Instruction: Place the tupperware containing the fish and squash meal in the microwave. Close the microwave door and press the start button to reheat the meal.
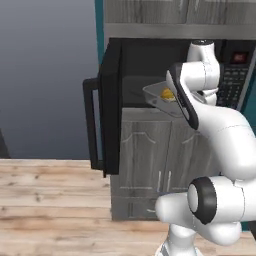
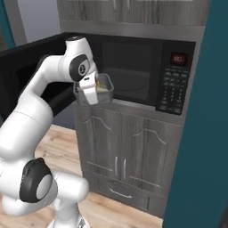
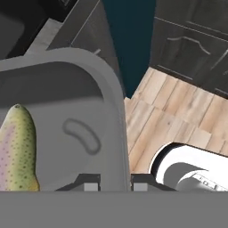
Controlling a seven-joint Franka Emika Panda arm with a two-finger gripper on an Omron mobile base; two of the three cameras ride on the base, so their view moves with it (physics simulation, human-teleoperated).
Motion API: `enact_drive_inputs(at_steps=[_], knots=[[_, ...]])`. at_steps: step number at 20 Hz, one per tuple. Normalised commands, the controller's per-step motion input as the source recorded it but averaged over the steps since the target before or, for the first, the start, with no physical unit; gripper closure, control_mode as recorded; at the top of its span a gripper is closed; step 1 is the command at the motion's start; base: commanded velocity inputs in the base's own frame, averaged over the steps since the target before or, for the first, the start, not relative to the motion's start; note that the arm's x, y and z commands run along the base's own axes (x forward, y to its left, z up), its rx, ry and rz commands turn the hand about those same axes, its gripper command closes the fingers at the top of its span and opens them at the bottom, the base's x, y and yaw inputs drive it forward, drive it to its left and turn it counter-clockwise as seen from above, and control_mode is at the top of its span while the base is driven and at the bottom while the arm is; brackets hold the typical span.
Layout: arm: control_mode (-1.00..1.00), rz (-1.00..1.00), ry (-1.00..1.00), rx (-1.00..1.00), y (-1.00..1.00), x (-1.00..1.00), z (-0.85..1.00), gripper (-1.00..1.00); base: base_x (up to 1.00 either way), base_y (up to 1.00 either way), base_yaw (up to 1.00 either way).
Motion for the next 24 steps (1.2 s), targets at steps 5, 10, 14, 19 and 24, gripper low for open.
enact_drive_inputs(at_steps=[5,10,14,19,24], knots=[[1.00,0.00,0.00,0.00,0.00,0.00,0.00,1.00,0.56,-0.34,0.30],[1.00,0.00,0.00,0.00,0.00,0.00,0.00,1.00,0.27,-0.30,0.24],[1.00,0.00,0.00,0.00,0.00,0.00,0.00,1.00,0.00,-0.36,0.10],[-1.00,0.00,0.00,0.00,-0.49,0.00,-0.15,1.00,0.00,0.00,0.00],[-1.00,-0.02,0.00,0.00,-0.47,0.00,-0.21,1.00,0.00,0.00,0.00]])
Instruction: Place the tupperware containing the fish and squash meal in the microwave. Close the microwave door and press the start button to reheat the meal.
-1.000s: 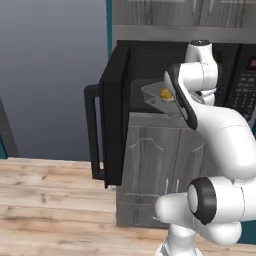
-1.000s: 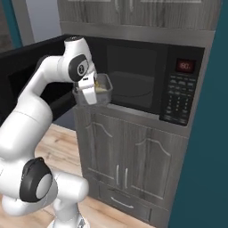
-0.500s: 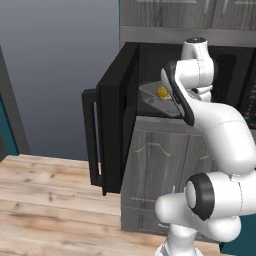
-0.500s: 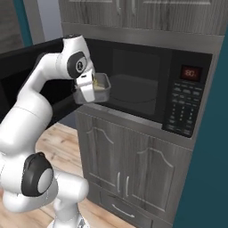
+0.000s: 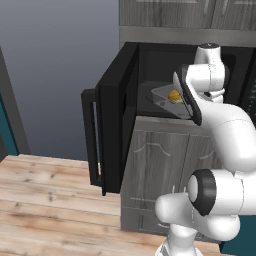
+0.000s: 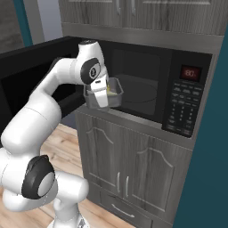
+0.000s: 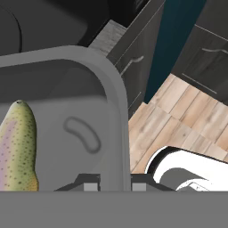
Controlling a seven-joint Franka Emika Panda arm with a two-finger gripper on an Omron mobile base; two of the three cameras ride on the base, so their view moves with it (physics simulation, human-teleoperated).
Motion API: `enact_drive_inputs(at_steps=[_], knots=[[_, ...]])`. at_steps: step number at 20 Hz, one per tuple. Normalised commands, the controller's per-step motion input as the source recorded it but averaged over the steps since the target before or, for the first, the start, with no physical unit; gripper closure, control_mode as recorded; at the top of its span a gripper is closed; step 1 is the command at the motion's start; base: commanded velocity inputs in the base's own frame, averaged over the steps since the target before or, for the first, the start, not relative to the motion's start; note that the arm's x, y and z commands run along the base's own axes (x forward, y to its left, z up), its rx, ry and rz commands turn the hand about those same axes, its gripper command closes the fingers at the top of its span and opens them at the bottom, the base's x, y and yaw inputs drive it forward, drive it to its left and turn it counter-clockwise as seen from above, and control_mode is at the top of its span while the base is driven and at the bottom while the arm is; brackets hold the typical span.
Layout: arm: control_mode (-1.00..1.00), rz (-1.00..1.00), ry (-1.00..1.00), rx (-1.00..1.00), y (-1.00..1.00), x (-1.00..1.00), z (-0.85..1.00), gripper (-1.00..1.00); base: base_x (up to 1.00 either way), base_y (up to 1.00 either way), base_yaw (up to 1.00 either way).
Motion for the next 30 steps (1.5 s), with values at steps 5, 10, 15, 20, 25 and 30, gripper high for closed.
enact_drive_inputs(at_steps=[5,10,15,20,25,30], knots=[[-1.00,-0.07,0.00,0.00,-0.43,0.04,-0.26,1.00,0.00,0.00,0.00],[-1.00,-0.05,0.00,0.00,-0.33,0.32,-0.30,1.00,0.00,0.00,0.00],[-1.00,-0.01,0.01,0.00,-0.28,0.65,-0.29,1.00,0.00,0.00,0.00],[-1.00,0.00,0.00,0.00,-0.20,0.68,-0.15,1.00,0.00,0.00,0.00],[-1.00,0.00,-0.01,0.00,-0.10,0.52,-0.01,1.00,0.00,0.00,0.00],[-1.00,0.00,-0.04,0.00,-0.02,0.42,-0.07,1.00,0.00,0.00,0.00]])
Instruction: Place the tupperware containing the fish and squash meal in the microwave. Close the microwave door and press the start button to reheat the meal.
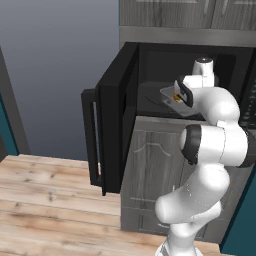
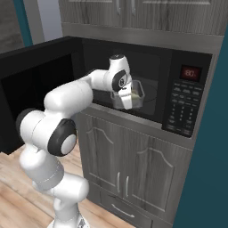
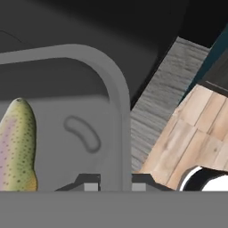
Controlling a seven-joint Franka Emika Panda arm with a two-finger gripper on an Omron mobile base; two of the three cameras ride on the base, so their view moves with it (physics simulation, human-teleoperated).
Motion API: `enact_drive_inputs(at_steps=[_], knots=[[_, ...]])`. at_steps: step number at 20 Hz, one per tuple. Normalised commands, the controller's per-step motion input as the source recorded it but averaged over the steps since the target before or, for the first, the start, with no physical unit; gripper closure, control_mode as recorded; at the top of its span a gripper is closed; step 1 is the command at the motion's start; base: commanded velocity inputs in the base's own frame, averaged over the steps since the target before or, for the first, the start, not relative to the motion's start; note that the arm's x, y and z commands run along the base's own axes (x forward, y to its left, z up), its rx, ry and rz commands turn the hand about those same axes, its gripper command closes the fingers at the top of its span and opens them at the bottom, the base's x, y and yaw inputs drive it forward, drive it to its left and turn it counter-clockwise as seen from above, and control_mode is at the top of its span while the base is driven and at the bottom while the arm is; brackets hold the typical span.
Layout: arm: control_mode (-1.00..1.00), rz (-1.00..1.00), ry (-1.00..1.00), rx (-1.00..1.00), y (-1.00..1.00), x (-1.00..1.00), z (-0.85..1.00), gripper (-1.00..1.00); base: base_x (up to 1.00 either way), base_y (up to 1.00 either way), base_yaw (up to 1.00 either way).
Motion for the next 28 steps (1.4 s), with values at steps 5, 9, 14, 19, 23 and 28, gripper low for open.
enact_drive_inputs(at_steps=[5,9,14,19,23,28], knots=[[-1.00,0.00,-0.01,0.00,-0.08,0.50,-0.11,1.00,0.00,0.00,0.00],[-1.00,0.01,-0.02,0.00,-0.16,0.44,-0.14,1.00,0.00,0.00,0.00],[-1.00,0.00,-0.02,0.00,-0.22,0.41,-0.15,1.00,0.00,0.00,0.00],[-1.00,0.03,0.00,0.00,-0.24,0.47,-0.22,1.00,0.00,0.00,0.00],[-1.00,0.01,0.00,0.00,-0.08,0.47,-0.10,1.00,0.00,0.00,0.00],[-1.00,0.00,0.00,0.00,0.00,0.51,-0.04,1.00,0.00,0.00,0.00]])
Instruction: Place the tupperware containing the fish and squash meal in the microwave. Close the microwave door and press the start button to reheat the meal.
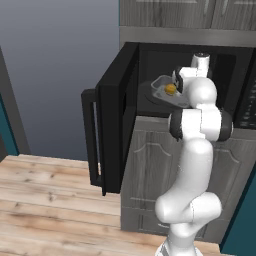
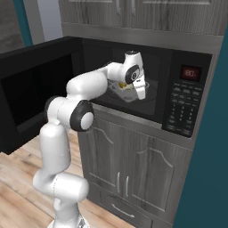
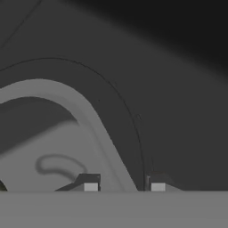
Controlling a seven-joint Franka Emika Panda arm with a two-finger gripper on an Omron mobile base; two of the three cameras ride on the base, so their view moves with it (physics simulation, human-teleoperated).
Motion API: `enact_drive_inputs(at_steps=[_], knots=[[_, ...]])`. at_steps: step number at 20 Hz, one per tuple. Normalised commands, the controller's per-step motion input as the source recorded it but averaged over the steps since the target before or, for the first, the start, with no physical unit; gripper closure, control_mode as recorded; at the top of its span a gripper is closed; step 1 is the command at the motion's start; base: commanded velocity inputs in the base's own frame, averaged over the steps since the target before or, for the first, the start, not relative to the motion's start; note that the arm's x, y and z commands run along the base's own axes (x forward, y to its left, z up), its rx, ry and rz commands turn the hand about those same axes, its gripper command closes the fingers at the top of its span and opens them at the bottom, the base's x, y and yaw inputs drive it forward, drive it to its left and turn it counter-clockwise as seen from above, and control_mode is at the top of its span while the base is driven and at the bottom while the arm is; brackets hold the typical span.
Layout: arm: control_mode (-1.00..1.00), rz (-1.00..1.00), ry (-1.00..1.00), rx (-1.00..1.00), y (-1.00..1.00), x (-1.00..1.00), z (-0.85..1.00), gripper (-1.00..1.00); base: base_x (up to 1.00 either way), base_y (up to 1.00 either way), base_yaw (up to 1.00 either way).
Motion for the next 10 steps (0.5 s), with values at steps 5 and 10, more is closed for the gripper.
enact_drive_inputs(at_steps=[5,10], knots=[[-1.00,-0.01,0.00,-0.02,0.00,0.44,-0.11,1.00,0.00,0.00,0.00],[-1.00,-0.03,-0.07,-0.09,0.08,0.18,-0.31,1.00,0.00,0.00,0.00]])
